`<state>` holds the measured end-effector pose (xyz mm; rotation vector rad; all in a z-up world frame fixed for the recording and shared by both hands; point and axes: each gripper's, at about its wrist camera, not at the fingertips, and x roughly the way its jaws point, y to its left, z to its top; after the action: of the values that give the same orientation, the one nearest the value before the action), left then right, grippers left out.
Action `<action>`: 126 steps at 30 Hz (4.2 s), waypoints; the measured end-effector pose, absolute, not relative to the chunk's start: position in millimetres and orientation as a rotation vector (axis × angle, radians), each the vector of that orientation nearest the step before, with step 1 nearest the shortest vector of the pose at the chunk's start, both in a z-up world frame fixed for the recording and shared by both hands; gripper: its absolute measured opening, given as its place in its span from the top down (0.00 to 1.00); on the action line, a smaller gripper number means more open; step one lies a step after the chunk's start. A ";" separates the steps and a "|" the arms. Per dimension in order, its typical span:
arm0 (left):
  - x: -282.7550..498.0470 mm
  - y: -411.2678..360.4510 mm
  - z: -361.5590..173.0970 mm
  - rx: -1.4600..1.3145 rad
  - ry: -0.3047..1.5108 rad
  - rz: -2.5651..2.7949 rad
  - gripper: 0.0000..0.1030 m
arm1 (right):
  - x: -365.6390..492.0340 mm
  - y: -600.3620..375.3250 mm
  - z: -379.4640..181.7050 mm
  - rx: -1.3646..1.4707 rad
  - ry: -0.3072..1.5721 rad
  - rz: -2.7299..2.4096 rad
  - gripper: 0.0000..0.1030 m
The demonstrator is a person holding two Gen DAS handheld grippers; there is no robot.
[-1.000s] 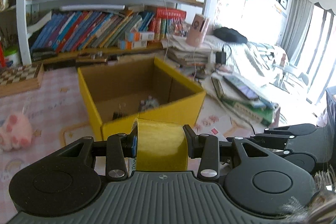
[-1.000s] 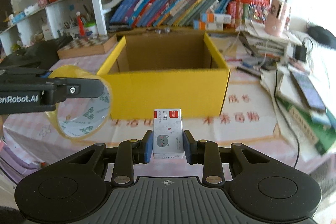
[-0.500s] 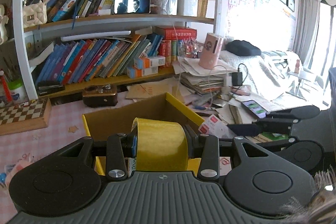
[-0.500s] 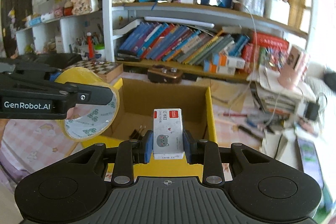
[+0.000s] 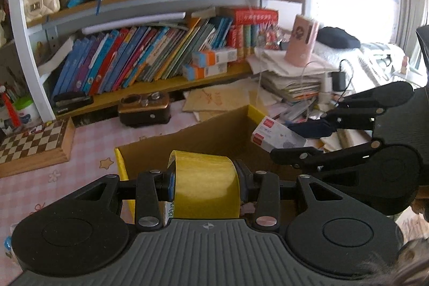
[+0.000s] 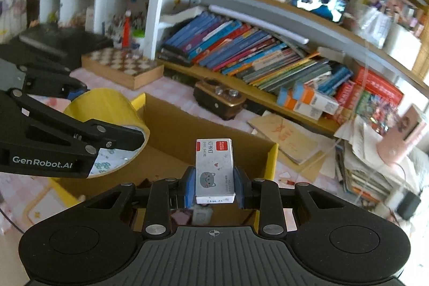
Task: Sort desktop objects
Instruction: 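Lower into the yellow box and open the left tool while the right tool releases the white box, then raise both tools out of the yellow box and pull back, then move both open tools toward the pink plush pig and white plug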
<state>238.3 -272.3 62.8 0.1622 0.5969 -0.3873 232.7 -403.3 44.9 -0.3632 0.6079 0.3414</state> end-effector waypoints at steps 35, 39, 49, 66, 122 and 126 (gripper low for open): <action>345.9 -291.8 -5.7 0.269 0.869 -0.347 0.63 | 353.2 -370.6 -39.4 -0.642 0.941 0.491 0.71; 345.7 -291.3 -6.1 0.267 0.868 -0.346 0.63 | 353.5 -370.1 -37.8 -0.633 0.933 0.494 0.70; 335.2 -281.9 10.7 0.217 0.791 -0.328 0.42 | 341.6 -383.9 -20.6 -0.519 0.876 0.466 0.29; 247.7 -254.8 74.1 0.100 0.499 -0.249 0.04 | 273.3 -409.6 34.5 -0.350 0.689 0.408 0.08; 26.6 -63.9 16.2 0.015 0.600 -0.196 0.00 | 12.7 -266.3 -7.8 0.006 0.722 -0.055 0.03; 22.0 -50.9 11.4 0.015 0.614 -0.192 0.00 | 9.1 -252.2 -13.6 0.013 0.752 -0.059 0.03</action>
<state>22.0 -50.9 11.4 0.0147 0.6143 -0.1922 9.1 -252.2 -13.6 0.0128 0.7519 -0.0590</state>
